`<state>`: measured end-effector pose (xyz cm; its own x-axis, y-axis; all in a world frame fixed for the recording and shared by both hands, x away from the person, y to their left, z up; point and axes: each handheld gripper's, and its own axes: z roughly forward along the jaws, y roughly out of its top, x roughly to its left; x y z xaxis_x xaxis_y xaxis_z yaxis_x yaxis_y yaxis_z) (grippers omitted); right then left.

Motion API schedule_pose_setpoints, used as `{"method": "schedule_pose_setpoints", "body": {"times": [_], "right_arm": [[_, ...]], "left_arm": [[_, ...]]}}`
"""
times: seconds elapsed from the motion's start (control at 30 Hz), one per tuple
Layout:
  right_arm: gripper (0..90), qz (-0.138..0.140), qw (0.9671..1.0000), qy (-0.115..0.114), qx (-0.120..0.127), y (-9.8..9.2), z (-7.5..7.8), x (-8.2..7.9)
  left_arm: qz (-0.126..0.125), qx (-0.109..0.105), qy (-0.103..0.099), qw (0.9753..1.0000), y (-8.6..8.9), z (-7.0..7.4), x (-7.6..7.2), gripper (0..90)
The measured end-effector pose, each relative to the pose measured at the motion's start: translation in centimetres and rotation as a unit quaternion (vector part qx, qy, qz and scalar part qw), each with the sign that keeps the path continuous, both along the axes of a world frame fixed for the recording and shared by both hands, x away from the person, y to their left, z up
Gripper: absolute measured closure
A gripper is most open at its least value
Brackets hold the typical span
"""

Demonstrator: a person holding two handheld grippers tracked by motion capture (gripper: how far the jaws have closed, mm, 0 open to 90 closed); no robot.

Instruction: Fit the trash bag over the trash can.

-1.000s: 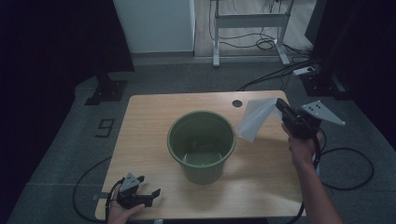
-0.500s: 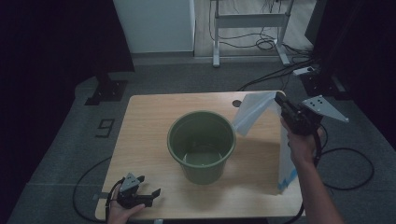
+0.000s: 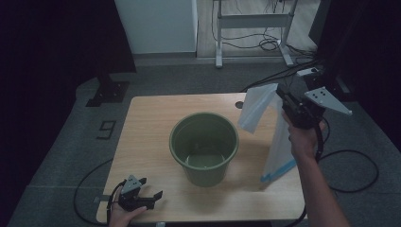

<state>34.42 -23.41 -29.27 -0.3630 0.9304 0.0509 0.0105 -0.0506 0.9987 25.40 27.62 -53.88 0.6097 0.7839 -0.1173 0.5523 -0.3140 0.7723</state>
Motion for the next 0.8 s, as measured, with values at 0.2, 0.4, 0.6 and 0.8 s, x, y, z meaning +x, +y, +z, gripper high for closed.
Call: {"method": "schedule_pose_setpoints", "body": {"times": [0.2, 0.4, 0.6, 0.8], "right_arm": [[89.3, 0.008, 0.9998, -0.019, 0.003, 1.7, 2.1, 0.2], [89.3, 0.025, 0.9986, -0.047, -0.006, 3.4, 3.9, -1.4], [89.3, 0.05, 0.9977, -0.043, -0.014, 4.5, 2.2, -3.2], [89.3, 0.073, 0.997, -0.022, -0.015, 5.3, -0.8, -3.9]], "left_arm": [[0.001, -0.007, -0.001, 1.0, 0.2, 0.0, 0.2, 9.7], [-0.003, -0.009, -0.002, 1.0, 0.2, 0.1, 0.3, 9.7], [-0.004, -0.012, -0.004, 0.9999, 0.0, 0.3, 0.2, 9.8], [-0.005, -0.008, -0.001, 1.0, -0.2, 0.1, 0.3, 9.7]]}}
